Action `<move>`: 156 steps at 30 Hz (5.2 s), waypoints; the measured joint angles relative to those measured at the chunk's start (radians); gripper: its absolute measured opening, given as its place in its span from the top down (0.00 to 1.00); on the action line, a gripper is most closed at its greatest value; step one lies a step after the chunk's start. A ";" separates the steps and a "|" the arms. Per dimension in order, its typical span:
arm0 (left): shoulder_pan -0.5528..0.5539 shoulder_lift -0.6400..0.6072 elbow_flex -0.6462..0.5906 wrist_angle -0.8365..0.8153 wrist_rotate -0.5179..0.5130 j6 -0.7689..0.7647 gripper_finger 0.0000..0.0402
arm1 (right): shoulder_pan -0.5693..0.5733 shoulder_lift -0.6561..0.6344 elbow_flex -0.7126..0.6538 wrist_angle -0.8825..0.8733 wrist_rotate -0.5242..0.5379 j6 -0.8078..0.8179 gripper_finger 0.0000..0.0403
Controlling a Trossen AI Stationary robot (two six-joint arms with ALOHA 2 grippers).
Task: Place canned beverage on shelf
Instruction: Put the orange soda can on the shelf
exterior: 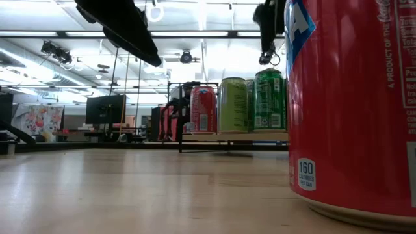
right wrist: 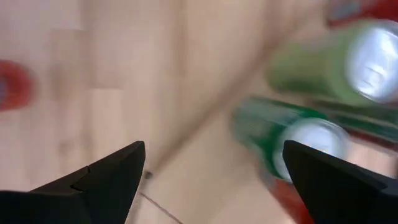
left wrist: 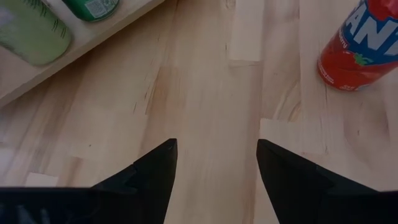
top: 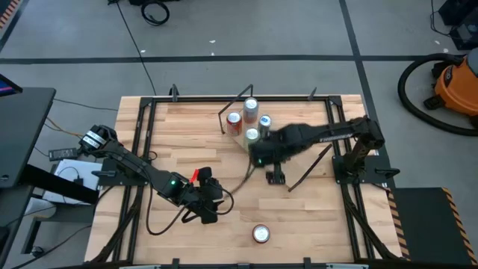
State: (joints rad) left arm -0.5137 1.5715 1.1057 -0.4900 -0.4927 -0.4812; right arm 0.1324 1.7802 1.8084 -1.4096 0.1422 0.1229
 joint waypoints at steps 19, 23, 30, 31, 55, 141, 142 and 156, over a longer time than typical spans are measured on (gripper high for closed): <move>-0.077 0.000 0.000 0.168 0.076 -0.080 0.42 | 0.411 0.037 -0.035 0.355 0.012 0.284 0.03; -0.099 0.000 0.000 0.172 0.062 -0.095 0.42 | 0.447 0.098 -0.025 0.356 0.013 0.293 0.04; -0.118 0.000 0.000 0.172 0.059 -0.136 0.42 | 0.487 0.152 -0.008 0.404 0.016 0.293 0.05; -0.121 0.000 0.000 0.171 0.059 -0.136 0.42 | 0.491 0.153 -0.008 0.413 0.023 0.293 0.05; -0.130 0.000 0.000 0.143 0.055 -0.162 0.42 | 0.528 0.370 -0.013 0.459 0.070 0.205 0.08; -0.130 0.000 0.000 0.140 0.056 -0.162 0.42 | -0.098 -0.518 -0.838 0.267 0.115 0.513 0.18; -0.130 0.000 0.000 0.140 0.056 -0.162 0.42 | -0.105 -0.519 -0.845 0.273 0.115 0.509 0.18; -0.130 0.000 0.000 0.140 0.056 -0.162 0.42 | -0.177 -0.537 -0.857 0.298 0.069 0.446 0.17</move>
State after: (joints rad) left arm -0.6437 1.5711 1.1061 -0.3500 -0.4366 -0.6434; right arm -0.0444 1.2434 0.9516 -1.1118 0.2108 0.5686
